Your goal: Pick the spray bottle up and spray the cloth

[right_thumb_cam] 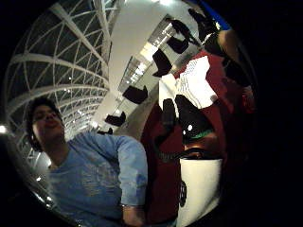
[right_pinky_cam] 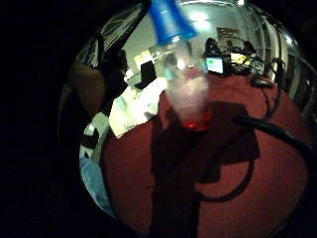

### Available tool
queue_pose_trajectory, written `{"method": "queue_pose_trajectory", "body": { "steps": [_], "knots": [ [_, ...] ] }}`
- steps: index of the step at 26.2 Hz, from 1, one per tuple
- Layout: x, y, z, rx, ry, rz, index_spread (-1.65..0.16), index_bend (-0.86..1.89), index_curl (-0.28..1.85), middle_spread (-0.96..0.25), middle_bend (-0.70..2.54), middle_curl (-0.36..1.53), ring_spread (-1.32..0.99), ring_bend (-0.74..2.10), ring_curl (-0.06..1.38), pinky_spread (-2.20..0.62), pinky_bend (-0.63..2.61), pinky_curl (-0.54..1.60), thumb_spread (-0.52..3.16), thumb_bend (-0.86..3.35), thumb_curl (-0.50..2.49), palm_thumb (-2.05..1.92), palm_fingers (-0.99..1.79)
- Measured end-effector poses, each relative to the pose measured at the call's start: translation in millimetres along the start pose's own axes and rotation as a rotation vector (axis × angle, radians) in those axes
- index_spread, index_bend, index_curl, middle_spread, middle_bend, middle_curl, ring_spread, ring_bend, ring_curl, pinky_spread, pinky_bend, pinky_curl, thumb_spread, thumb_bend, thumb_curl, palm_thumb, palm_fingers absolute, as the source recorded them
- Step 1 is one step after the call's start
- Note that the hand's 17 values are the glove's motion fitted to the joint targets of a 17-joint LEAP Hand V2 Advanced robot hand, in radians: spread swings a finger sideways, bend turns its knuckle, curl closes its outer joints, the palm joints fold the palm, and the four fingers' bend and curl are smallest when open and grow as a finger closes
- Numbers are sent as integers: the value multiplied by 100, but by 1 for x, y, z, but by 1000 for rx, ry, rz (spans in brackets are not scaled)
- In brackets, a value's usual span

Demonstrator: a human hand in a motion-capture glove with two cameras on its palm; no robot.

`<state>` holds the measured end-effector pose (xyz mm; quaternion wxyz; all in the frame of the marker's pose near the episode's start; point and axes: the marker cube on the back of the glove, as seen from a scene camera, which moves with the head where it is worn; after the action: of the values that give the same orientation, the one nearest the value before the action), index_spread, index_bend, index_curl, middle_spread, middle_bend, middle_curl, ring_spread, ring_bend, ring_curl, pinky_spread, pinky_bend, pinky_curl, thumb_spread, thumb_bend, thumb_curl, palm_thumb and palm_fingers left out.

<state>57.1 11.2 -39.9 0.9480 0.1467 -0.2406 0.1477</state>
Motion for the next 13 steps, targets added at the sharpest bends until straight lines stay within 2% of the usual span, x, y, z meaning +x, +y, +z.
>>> {"method": "queue_pose_trajectory", "body": {
  "steps": [5, 13],
  "knots": [
    [14, -1, -18, 81, -223, 131, -30, 9, 25, -6, 45, 36, -8, 60, 36, 14, 19, 22, 107, 15, 33, 65, 96],
    [28, 1, -23, 94, -340, 234, -33, 10, 24, -5, 43, 38, -5, 50, 35, 18, 23, 26, 110, 7, 33, 62, 82]
  ]
}}
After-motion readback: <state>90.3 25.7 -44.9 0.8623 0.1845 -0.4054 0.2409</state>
